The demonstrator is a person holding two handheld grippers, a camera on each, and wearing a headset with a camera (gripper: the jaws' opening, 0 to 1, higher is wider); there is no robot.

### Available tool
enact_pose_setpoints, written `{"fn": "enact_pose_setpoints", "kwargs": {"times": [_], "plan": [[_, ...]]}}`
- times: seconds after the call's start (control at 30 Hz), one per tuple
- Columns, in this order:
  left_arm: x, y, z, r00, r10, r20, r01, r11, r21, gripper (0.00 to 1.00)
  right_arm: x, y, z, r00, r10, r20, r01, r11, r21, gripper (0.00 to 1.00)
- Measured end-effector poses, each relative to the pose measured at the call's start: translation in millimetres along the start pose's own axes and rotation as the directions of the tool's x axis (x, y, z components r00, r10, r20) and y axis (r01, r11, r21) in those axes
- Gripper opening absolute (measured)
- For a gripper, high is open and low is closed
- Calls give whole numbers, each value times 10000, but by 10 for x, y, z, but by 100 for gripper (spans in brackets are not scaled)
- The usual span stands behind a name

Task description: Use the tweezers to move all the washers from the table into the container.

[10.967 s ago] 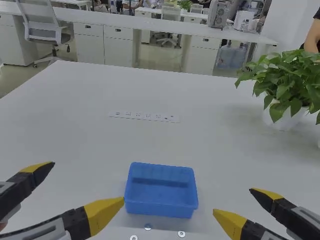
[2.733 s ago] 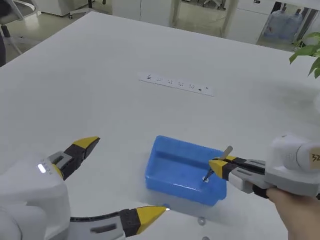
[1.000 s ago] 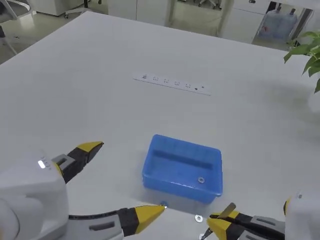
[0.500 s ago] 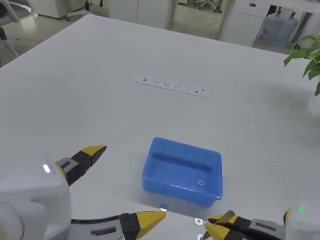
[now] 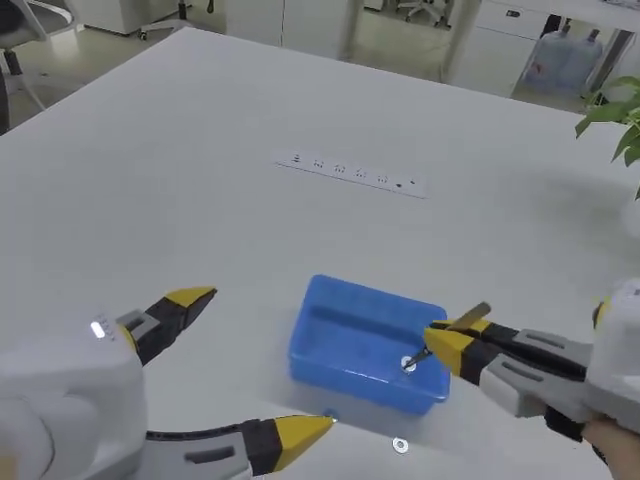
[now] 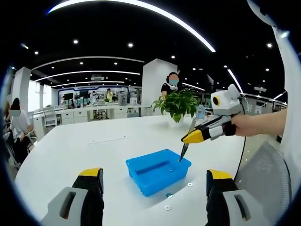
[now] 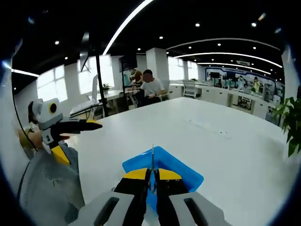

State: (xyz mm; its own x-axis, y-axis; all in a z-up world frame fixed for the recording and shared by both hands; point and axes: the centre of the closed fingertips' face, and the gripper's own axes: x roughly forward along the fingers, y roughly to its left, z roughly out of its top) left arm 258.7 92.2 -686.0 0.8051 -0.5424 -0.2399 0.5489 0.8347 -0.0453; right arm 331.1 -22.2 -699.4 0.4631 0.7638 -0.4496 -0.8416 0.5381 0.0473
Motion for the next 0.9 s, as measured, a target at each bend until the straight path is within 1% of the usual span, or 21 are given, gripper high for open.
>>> {"fn": "enact_pose_setpoints", "kwargs": {"times": [0.07, 0.13, 0.2, 0.27, 0.3, 0.33, 0.37, 0.4, 0.47, 0.53, 0.63, 0.73, 0.8, 0.87, 0.9], "plan": [[-1, -3, 12, 10000, -19, 72, 19, 10000, -36, 92, 99, -9, 3, 9998, 172, 69, -172, 9998, 83, 2], [-3, 1, 10, 10000, -10, 69, 10, 10000, -41, 93, 195, -35, -51, 9995, 308, -53, -307, 9993, 226, 2], [-3, 1, 9, 10000, -4, 71, 4, 10000, -38, 92, 291, -79, -145, 9988, 323, -370, -314, 9992, 252, 2], [-3, 3, 2, 10000, 8, 37, -8, 10000, -18, 92, 374, -148, -216, 9983, 320, -496, -300, 9987, 413, 2], [-3, 3, 0, 10000, 11, 32, -11, 10000, -19, 92, 398, -166, -240, 9980, 358, -530, -323, 9973, 662, 2], [-3, 2, 1, 10000, 5, 40, -5, 10000, -19, 92, 433, -202, -248, 9986, 336, -405, -286, 9926, 1180, 2], [-3, 2, 1, 10000, 1, 41, -1, 10000, -18, 92, 457, -223, -247, 9989, 364, -298, -323, 9912, 1280, 2], [-2, 1, 0, 10000, -10, 36, 10, 10000, -22, 92, 487, -262, -268, 9989, 357, -309, -307, 9881, 1507, 2], [1, 0, -8, 10000, -24, 0, 24, 10000, -17, 92, 533, -310, -319, 9985, 279, -478, -201, 9874, 1567, 2], [3, -4, -6, 10000, -41, 6, 41, 10000, -12, 92, 556, -333, -343, 9983, 213, -549, -118, 9858, 1674, 2], [9, -8, -11, 10000, -72, -18, 72, 10000, -9, 91, 572, -316, -350, 9980, 298, -564, -188, 9823, 1863, 2], [12, -8, -14, 10000, -73, -37, 73, 10000, 2, 91, 580, -292, -391, 9968, 302, -736, -169, 9845, 1743, 2], [11, -5, -16, 10000, -62, -48, 62, 10000, -1, 91, 581, -292, -429, 9955, 325, -890, -198, 9899, 1405, 2], [11, -3, -18, 10000, -66, -54, 66, 10000, -9, 91, 581, -301, -453, 9946, 322, -990, -186, 9907, 1347, 2], [11, -4, -20, 10000, -71, -67, 71, 10000, -4, 91, 579, -300, -451, 9950, 341, -936, -210, 9903, 1374, 2]]}}
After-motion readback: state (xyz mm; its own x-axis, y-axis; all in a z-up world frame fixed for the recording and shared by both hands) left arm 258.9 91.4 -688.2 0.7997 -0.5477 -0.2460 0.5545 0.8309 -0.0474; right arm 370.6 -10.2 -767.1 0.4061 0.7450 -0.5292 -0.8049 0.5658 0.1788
